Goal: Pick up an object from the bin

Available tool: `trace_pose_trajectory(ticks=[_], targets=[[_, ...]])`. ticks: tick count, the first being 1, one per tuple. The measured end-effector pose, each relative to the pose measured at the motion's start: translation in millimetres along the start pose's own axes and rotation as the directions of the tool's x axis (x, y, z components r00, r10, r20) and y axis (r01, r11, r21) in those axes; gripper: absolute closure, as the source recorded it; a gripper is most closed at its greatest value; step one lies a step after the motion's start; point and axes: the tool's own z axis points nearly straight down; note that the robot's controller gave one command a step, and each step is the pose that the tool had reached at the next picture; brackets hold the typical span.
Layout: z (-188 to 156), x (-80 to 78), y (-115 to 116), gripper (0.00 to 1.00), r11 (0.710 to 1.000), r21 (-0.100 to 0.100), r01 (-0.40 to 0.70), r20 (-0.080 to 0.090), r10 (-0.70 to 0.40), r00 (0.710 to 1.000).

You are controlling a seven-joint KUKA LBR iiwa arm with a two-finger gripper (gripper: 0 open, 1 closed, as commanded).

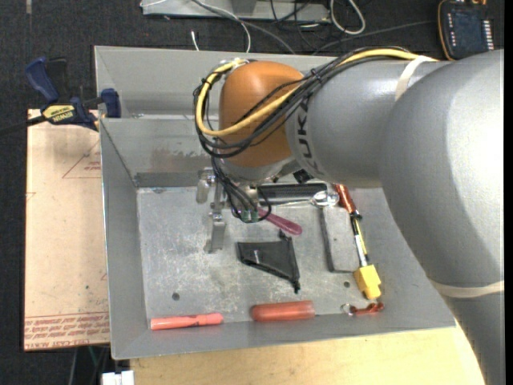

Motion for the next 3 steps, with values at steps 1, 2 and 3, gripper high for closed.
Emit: trace_pose_trajectory(ticks=[1, 2, 3], targets=[[-5, -2.1, -1, 0.00, 1.000, -0.001, -0.004, 0.007, 0.004, 1.000], [56, -30.3, -92, 0.00, 0.992, 0.000, -0.123, 0.006, 0.123, 0.992], [13, 22.4, -76, 0.00, 1.000, -0.005, -0.027, 0.011, 0.027, 1.000]])
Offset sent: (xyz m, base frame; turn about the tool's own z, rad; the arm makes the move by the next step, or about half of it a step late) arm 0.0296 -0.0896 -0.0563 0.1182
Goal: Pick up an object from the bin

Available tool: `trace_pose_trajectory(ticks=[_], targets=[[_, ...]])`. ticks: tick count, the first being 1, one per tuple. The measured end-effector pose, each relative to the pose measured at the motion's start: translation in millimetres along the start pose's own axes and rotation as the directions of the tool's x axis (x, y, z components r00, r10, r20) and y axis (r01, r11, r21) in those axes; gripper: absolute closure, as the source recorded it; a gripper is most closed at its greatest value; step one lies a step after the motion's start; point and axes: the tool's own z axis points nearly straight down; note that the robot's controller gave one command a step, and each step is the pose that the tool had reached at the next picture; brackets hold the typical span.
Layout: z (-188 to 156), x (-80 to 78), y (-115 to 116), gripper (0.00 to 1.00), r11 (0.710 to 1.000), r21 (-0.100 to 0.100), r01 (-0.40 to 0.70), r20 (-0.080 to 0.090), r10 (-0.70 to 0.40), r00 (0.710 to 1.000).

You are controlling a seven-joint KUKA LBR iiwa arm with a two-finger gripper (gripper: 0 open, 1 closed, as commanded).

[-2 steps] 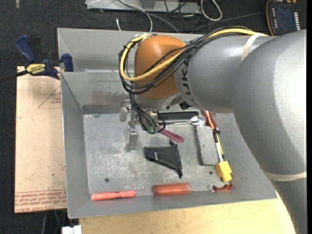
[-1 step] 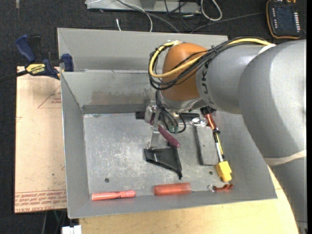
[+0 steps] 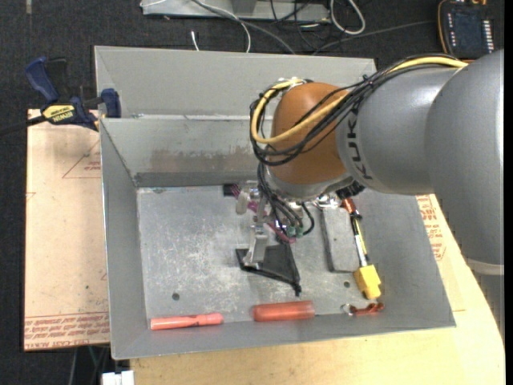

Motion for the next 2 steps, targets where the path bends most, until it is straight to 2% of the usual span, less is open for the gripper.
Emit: trace_pose_trajectory(ticks=[1, 2], targets=[[14, 25.9, -98, 0.00, 1.000, 0.006, -0.022, -0.005, 0.022, 1.000], [43, 35.2, -64, 0.00, 0.999, -0.004, -0.036, 0.004, 0.036, 0.999]])
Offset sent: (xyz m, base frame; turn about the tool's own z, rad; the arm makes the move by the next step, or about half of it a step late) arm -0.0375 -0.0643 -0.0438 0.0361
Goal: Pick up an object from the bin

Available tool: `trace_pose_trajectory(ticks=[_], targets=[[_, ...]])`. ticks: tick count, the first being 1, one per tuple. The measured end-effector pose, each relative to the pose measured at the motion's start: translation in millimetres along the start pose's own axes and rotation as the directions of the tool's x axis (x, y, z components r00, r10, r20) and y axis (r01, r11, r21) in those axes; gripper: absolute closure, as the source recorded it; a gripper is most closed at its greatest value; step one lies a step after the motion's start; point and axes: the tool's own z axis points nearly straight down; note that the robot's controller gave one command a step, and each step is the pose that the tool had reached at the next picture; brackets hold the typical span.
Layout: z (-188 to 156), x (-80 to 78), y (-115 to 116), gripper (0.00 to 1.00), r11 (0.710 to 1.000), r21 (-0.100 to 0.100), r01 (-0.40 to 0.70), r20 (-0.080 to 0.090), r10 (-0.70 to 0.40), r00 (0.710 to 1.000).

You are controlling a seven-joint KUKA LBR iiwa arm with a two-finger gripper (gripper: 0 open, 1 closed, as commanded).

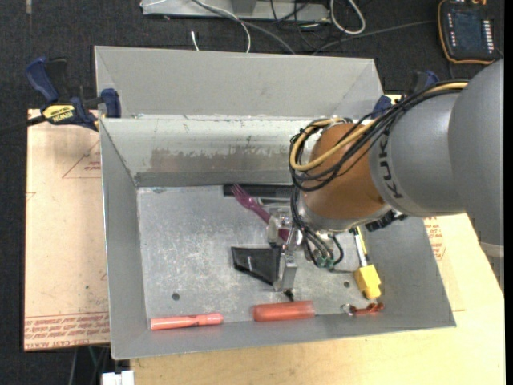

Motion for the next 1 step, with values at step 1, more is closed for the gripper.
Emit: trace_pose_trajectory(ticks=[1], targets=[[-1.6, 14.8, 0.9, 1.00, 0.991, 0.004, -0.133, 0.005, 0.133, 0.991]])
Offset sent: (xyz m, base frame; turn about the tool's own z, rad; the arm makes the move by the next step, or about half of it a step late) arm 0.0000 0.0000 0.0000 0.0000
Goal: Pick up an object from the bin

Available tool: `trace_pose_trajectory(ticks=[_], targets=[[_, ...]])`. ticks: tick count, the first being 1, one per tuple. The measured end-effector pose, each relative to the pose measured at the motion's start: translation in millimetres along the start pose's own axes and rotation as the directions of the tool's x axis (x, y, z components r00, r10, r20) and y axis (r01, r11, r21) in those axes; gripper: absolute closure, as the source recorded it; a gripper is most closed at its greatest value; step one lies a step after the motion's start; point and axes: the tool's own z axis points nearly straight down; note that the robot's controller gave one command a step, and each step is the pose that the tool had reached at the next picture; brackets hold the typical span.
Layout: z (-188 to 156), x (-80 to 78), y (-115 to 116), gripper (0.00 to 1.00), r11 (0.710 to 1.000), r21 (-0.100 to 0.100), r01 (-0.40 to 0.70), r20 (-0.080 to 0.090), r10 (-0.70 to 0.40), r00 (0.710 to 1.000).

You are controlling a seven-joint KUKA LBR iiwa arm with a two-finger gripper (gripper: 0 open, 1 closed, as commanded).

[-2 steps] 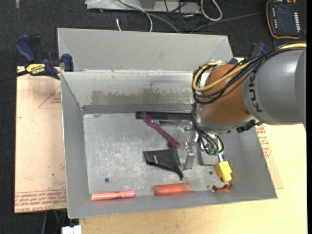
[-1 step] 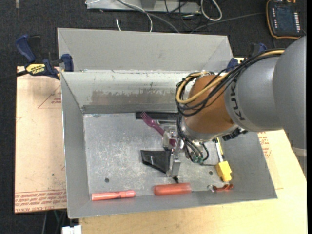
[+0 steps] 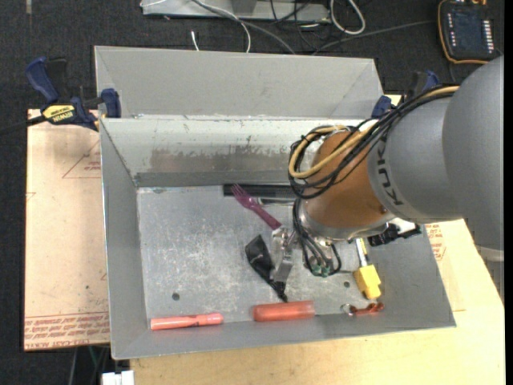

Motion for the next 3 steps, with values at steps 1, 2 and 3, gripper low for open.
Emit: trace_pose_trajectory(ticks=[1, 2, 3], targets=[[0, 0.0, 0, 1.00, 1.000, 0.000, -0.001, 0.000, 0.001, 1.000], [-6, 0.0, 0, 1.00, 1.000, 0.000, -0.001, -0.001, 0.001, 1.000], [-21, 0.2, 0, 1.00, 1.000, -0.001, -0.001, -0.002, 0.001, 1.000]])
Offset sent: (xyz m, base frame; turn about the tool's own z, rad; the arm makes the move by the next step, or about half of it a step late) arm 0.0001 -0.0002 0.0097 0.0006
